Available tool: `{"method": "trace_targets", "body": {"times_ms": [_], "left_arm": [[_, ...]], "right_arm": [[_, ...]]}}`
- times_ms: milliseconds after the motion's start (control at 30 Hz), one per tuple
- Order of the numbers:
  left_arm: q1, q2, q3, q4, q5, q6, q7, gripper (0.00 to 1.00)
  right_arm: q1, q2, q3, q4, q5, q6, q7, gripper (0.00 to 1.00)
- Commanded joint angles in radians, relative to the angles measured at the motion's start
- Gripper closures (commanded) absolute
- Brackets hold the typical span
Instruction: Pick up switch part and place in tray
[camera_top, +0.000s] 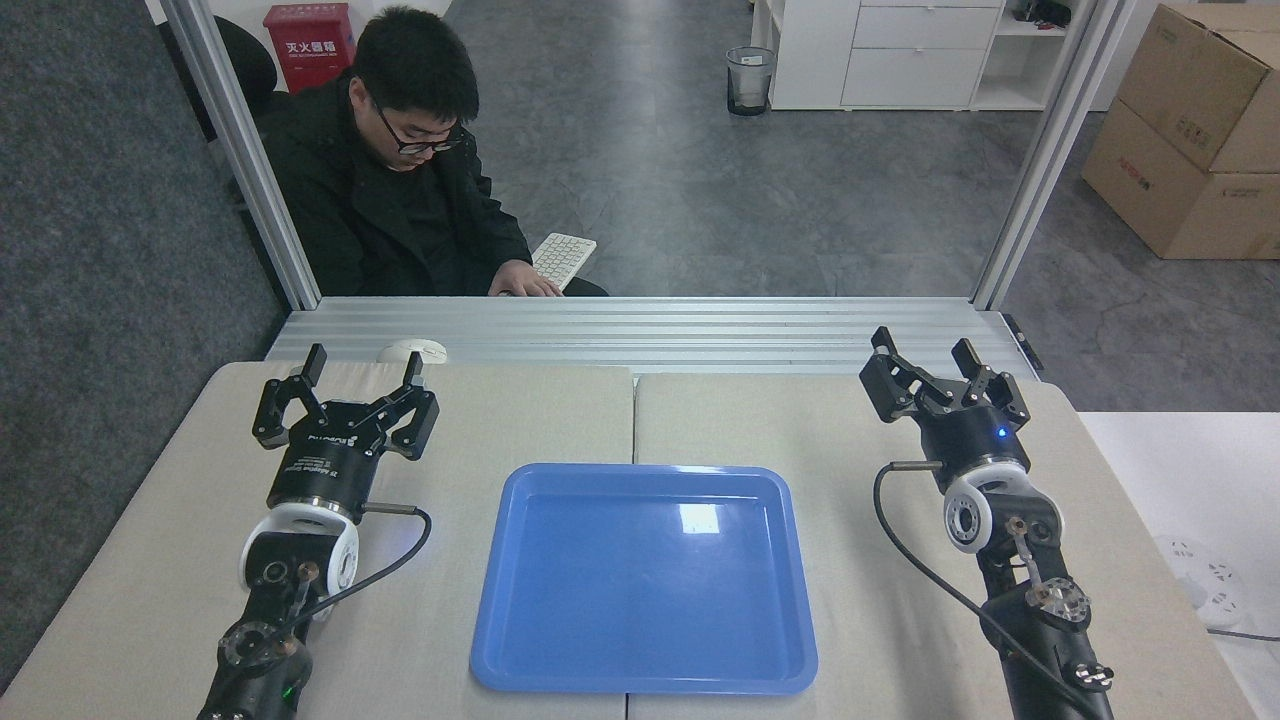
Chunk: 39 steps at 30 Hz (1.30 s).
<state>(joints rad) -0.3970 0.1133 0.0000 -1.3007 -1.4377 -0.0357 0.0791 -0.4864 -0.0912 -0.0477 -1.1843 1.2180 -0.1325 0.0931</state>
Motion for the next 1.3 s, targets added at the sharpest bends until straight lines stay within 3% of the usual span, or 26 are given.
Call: {"method": "trace_targets", "body": {"times_ms": [0, 933, 1267], "left_arm": [[0.000, -0.003, -0.026, -0.002, -0.001, -0.001, 0.001, 0.00], [0.017, -0.006, -0.025, 0.000, 0.003, -0.003, 0.008, 0.00], [0.070, 0.006, 0.002, 0.029, 0.003, -0.004, 0.016, 0.00]], "right_arm": [[0.000, 0.001, 0.000, 0.000, 0.000, -0.001, 0.001, 0.00], [-0.001, 0.001, 0.002, 0.000, 0.000, 0.001, -0.001, 0.00], [0.000, 0.001, 0.002, 0.000, 0.000, 0.001, -0.001, 0.00]]}}
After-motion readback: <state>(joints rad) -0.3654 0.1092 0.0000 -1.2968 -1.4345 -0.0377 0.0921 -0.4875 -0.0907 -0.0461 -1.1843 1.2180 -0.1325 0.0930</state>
